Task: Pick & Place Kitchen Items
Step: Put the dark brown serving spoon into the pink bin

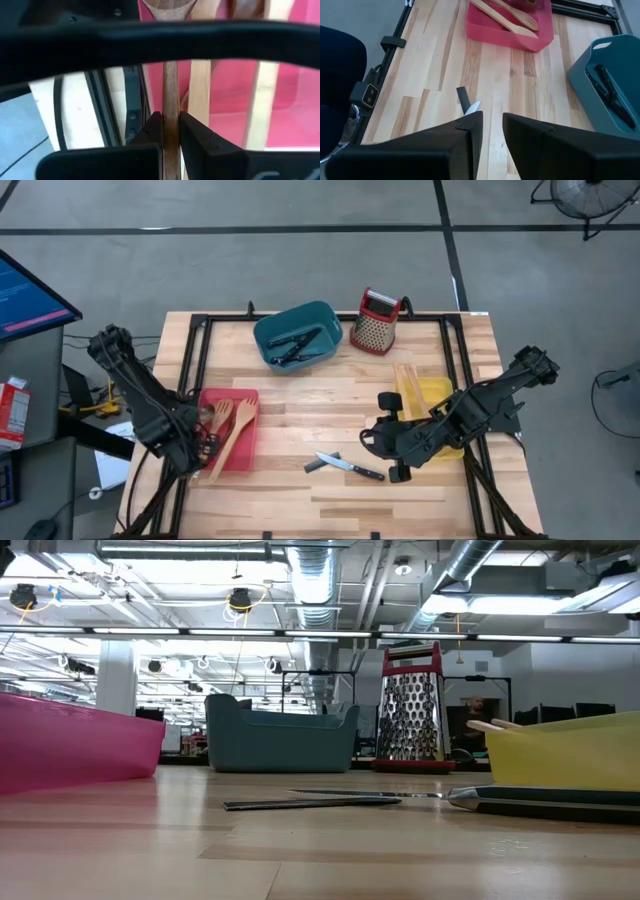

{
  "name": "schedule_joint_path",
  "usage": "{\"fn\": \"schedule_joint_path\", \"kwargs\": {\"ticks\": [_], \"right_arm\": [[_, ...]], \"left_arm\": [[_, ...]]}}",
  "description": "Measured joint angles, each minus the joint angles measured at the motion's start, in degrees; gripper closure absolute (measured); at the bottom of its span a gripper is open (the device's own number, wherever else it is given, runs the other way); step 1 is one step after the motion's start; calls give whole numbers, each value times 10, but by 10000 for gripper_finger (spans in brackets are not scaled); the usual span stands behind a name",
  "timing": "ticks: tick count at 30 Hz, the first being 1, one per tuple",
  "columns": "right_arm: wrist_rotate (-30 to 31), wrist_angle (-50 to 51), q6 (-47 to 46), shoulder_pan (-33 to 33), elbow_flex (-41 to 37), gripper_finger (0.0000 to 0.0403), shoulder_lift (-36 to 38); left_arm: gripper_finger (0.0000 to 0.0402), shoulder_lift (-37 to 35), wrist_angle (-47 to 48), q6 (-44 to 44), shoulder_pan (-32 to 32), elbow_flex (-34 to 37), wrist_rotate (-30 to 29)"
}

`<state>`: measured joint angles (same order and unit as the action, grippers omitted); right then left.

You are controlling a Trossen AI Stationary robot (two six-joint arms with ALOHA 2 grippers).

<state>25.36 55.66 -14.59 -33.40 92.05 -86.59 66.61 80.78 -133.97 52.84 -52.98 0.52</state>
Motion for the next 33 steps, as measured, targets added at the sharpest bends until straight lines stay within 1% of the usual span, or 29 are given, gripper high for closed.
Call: {"fn": "schedule_joint_path", "kwargs": {"ticks": [5, 19, 25, 28, 33], "right_arm": [[0, 0, 0, -3, 0, 316, 0], [0, 0, 2, -2, 0, 316, 0], [0, 0, 2, -2, 0, 316, 0], [0, 0, 2, -2, 0, 316, 0], [0, 0, 2, -2, 0, 316, 0]], "left_arm": [[384, -2, -14, 0, -1, 21, -9], [384, -2, -45, 5, -35, 65, -21], [384, -2, -74, 6, -51, 89, -25], [384, -2, -87, 29, -57, 99, -24], [384, -2, -88, 34, -62, 100, -23]]}}
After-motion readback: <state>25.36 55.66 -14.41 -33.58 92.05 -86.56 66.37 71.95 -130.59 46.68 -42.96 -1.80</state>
